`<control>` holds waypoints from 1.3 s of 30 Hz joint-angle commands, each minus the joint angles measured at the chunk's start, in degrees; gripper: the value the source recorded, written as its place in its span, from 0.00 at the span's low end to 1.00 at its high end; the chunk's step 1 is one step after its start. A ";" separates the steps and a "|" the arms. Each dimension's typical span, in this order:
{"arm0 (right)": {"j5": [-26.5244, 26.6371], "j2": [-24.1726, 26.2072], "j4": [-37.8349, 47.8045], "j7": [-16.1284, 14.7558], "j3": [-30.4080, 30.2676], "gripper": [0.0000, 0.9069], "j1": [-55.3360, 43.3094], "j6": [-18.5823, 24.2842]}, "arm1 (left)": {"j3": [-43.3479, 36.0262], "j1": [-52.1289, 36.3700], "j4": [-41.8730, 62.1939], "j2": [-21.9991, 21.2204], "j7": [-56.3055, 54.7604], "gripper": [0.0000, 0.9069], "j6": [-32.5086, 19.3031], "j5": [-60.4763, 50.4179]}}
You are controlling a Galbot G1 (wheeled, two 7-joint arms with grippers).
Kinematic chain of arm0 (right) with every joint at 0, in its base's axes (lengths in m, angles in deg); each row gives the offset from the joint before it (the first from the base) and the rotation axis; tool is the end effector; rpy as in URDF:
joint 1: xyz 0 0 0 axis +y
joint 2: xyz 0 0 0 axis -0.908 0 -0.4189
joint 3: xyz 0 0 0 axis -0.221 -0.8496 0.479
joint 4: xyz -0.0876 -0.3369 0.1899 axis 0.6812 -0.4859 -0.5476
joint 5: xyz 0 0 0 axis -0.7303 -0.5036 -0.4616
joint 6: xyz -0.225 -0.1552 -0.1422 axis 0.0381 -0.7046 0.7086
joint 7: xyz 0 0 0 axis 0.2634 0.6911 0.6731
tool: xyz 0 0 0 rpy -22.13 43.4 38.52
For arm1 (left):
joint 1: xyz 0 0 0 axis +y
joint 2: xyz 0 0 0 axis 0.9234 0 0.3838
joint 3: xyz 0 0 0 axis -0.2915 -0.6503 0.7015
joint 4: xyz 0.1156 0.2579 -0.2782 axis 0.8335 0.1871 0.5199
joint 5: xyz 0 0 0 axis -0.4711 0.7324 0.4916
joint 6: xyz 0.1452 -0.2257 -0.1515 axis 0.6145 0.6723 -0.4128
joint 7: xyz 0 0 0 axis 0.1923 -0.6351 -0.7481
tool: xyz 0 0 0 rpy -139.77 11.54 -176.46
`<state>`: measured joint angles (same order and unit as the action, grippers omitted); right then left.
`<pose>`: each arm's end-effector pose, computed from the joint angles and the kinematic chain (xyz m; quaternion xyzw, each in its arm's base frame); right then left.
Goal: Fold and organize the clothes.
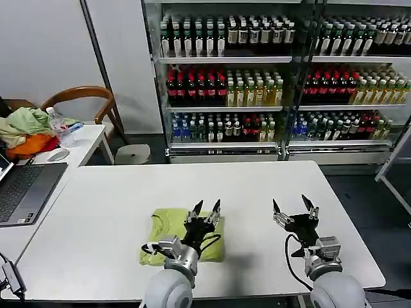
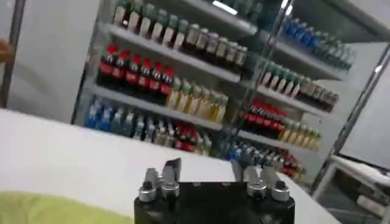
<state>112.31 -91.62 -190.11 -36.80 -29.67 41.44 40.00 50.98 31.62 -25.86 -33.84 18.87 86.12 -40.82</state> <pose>0.1867 -0.0914 -0.2838 0.0451 -0.9948 0.0532 0.0747 0.2060 -0.0848 -0.3119 -0.1475 -0.9716 0.1571 0.0975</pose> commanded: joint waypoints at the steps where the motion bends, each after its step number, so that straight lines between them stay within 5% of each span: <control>1: 12.83 -2.44 0.04 -2.38 -5.95 1.00 -3.05 -8.79 | 19.30 2.88 -1.18 11.04 8.31 1.00 -7.15 -6.19; 7: 18.34 -3.80 2.27 -4.18 -10.96 1.00 -5.00 -13.38 | 27.97 7.22 2.41 16.45 9.79 1.00 -11.04 -6.11; 15: 22.76 -6.58 6.65 -6.01 -16.42 1.00 -6.85 -13.90 | 27.11 7.04 2.91 15.14 9.82 1.00 -11.60 -5.61; 29: 29.58 -8.40 11.16 -2.69 -17.62 1.00 -7.75 -14.40 | 26.56 7.89 2.78 15.10 9.79 1.00 -11.86 -5.54; 30: 29.55 -8.53 11.42 -2.60 -17.65 0.80 -7.91 -14.18 | 26.48 7.89 2.81 15.01 9.78 1.00 -11.85 -5.53; 31: 29.59 -8.61 11.57 -2.55 -17.59 0.19 -7.97 -14.04 | 26.43 7.91 2.82 14.91 9.77 1.00 -11.85 -5.54; 32: 29.71 -8.63 11.70 -2.58 -17.48 0.00 -8.01 -13.91 | 26.39 7.97 2.85 14.86 9.76 1.00 -11.86 -5.54; 39: 30.26 -8.92 12.67 -2.67 -17.27 0.00 -8.38 -13.83 | 26.26 8.08 3.06 14.67 9.65 1.00 -11.91 -5.58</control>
<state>140.04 -99.84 -179.44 -39.83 -46.03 33.45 26.74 76.45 39.41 -23.03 -19.55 28.23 74.64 -46.14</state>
